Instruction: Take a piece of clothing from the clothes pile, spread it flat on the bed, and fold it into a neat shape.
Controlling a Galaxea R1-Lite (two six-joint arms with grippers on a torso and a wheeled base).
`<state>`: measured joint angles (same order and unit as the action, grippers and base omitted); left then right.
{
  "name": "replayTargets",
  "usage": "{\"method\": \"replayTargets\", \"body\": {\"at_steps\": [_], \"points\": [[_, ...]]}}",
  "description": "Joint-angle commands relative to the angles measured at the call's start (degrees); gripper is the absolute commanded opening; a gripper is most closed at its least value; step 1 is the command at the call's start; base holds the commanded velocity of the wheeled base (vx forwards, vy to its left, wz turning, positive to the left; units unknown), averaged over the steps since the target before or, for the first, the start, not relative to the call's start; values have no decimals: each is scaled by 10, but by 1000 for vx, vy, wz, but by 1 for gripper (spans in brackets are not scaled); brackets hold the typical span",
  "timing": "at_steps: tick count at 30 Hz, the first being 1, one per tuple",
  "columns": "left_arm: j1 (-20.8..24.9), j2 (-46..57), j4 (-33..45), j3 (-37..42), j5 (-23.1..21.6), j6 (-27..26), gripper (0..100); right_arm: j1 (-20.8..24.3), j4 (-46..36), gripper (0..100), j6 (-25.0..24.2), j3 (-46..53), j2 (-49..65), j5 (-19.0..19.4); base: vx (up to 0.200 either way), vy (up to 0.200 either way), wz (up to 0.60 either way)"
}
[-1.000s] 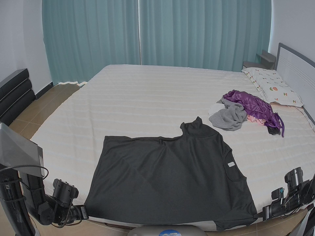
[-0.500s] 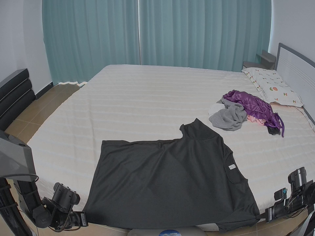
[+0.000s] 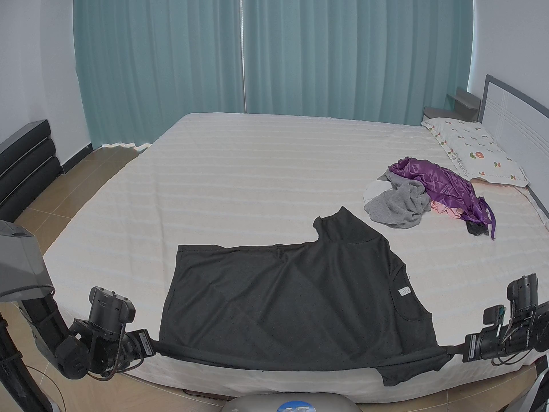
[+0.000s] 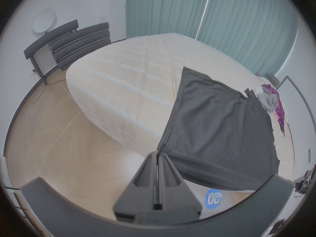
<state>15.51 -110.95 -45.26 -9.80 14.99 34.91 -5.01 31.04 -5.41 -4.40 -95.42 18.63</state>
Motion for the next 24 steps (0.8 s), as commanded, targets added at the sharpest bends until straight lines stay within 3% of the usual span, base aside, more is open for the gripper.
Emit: {"method": "replayTargets", "body": {"at_steps": [1,7,24], "points": [[-6,4,-1,-32,7,7,0,5,32,0,-40,-25,-35,0,0,0,0],[-14,16,-2,-48,7,5,0,5,99,0,-58,-27,-60,-3,0,0,0],[-8,42,0,-23,14,2,0,14,110,0,-58,5,-7,-2,0,0,0]]}}
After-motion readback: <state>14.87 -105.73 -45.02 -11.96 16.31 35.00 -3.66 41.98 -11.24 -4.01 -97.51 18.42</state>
